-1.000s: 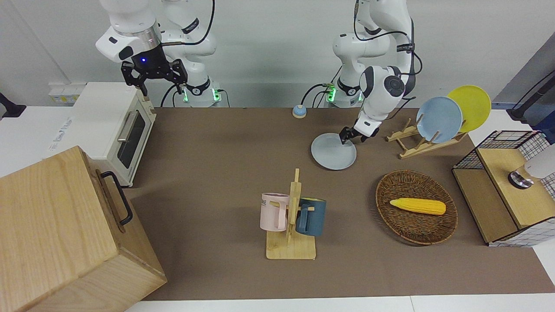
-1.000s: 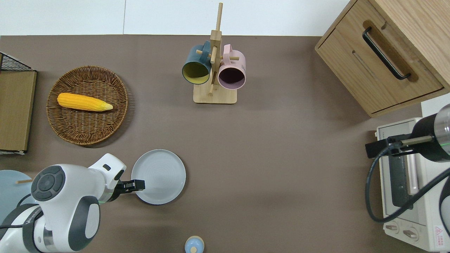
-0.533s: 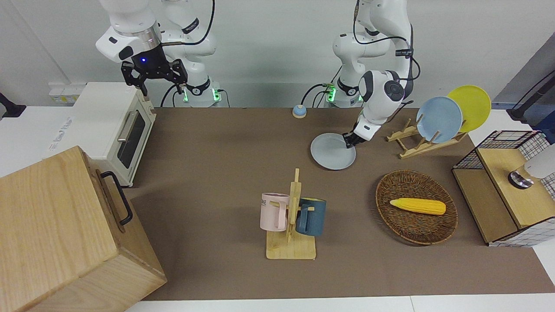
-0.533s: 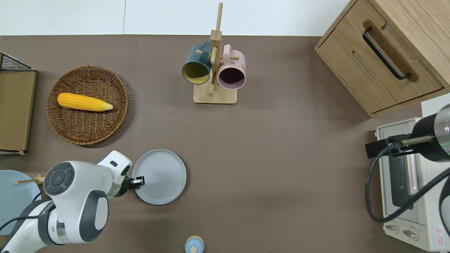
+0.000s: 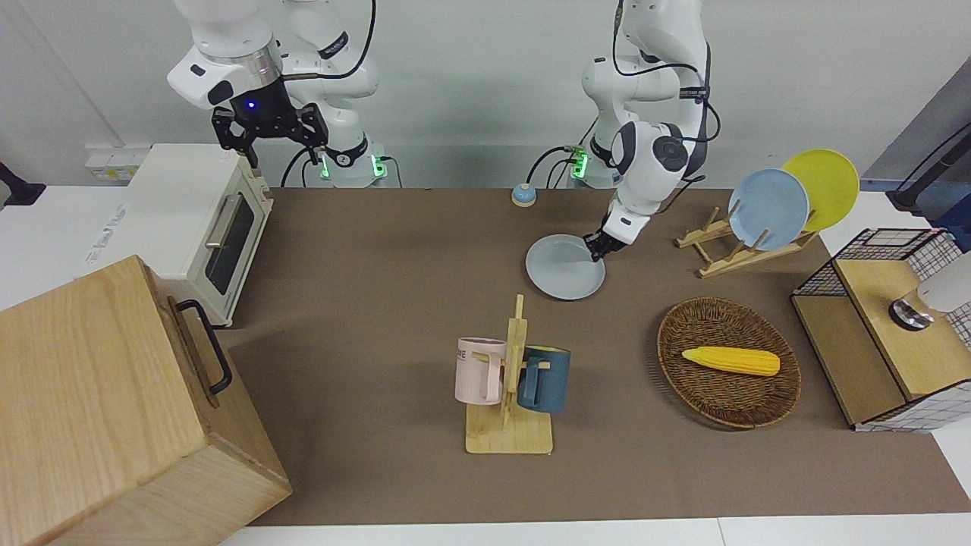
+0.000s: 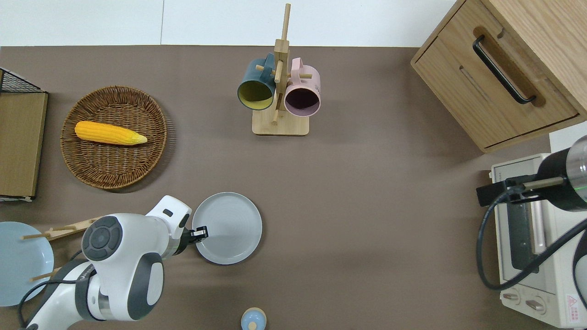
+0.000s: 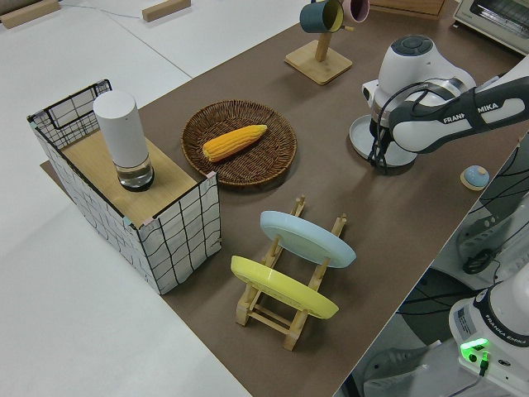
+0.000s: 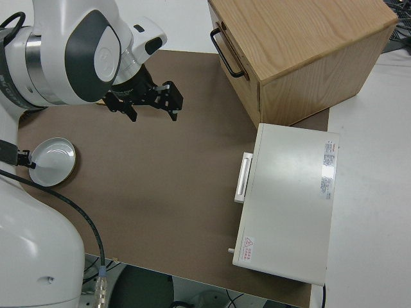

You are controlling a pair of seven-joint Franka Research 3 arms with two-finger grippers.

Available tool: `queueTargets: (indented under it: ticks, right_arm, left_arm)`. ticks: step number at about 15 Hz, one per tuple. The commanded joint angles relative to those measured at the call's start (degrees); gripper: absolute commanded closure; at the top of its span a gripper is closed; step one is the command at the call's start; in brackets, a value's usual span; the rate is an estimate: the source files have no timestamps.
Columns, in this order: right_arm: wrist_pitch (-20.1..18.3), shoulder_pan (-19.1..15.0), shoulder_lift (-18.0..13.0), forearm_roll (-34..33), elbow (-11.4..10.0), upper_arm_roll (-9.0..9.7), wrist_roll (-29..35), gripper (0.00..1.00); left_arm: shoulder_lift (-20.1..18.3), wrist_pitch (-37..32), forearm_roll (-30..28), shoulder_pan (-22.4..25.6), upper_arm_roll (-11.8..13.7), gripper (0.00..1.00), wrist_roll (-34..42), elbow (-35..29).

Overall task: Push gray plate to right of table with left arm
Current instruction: 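Push the gray plate with the left gripper across the table, away from the left arm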

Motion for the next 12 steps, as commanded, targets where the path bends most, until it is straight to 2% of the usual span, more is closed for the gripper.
queueTargets:
  ticks: [1,6,12]
  right_arm:
    - [-0.8,-1.4,-0.6,-0.5,0.0,1.09,-0.5,0.005]
    - [-0.9,-1.4,-0.6,-0.5,0.0,1.09,-0.5,0.005]
    - [-0.8,-1.4,-0.6,-0.5,0.0,1.09,-0.5,0.005]
  left_arm:
    - [5.5,5.2,-1.2,-7.9,0.1,1.0,-8.9,1.6]
    - [10.8,11.5,-3.4,-19.8,0.0,1.0,-20.8,5.8]
    - [14.6,11.7,-3.4,-26.8,0.0,1.0,-28.8,11.7]
